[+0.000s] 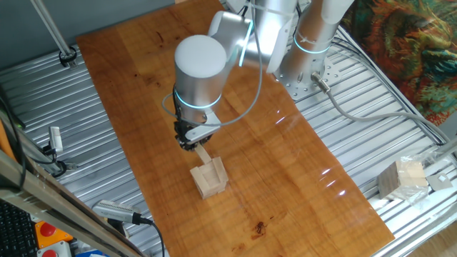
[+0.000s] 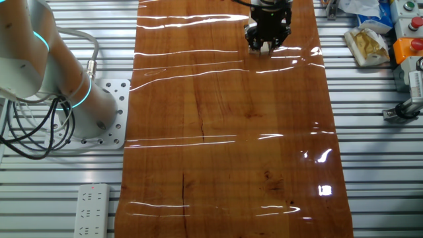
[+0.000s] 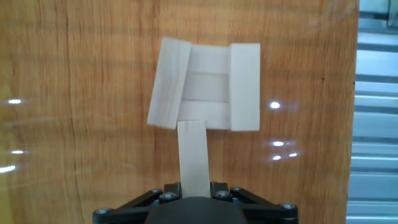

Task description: Play Jenga

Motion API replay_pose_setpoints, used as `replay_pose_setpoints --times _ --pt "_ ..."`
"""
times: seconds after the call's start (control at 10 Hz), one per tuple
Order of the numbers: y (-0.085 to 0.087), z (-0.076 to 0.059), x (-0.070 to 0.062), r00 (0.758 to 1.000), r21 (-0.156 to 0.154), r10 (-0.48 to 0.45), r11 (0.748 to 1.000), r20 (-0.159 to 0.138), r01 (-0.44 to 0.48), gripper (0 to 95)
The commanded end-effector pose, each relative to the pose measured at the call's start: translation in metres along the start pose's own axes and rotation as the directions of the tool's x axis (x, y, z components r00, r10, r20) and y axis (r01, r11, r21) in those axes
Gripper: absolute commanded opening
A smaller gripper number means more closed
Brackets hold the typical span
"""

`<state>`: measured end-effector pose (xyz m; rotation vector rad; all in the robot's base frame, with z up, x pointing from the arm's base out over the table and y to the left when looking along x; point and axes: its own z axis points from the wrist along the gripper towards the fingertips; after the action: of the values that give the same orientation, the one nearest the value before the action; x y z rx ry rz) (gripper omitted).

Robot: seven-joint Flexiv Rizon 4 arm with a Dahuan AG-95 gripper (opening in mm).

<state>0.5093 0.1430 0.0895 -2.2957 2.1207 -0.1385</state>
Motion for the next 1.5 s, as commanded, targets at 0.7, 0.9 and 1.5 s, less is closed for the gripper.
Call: replay_pose_setpoints --times 0.7,0.9,1.5 --pt "0.011 -0.004 0.038 1.000 0.005 0.004 1.000 -0.007 -0.004 0.0" --pt "0.015 -0.005 0.047 0.989 0.007 0.146 0.989 -0.016 -0.146 0.0" --pt "0.032 -0.016 0.080 0.814 0.008 0.577 0.816 -0.065 -0.578 0.0"
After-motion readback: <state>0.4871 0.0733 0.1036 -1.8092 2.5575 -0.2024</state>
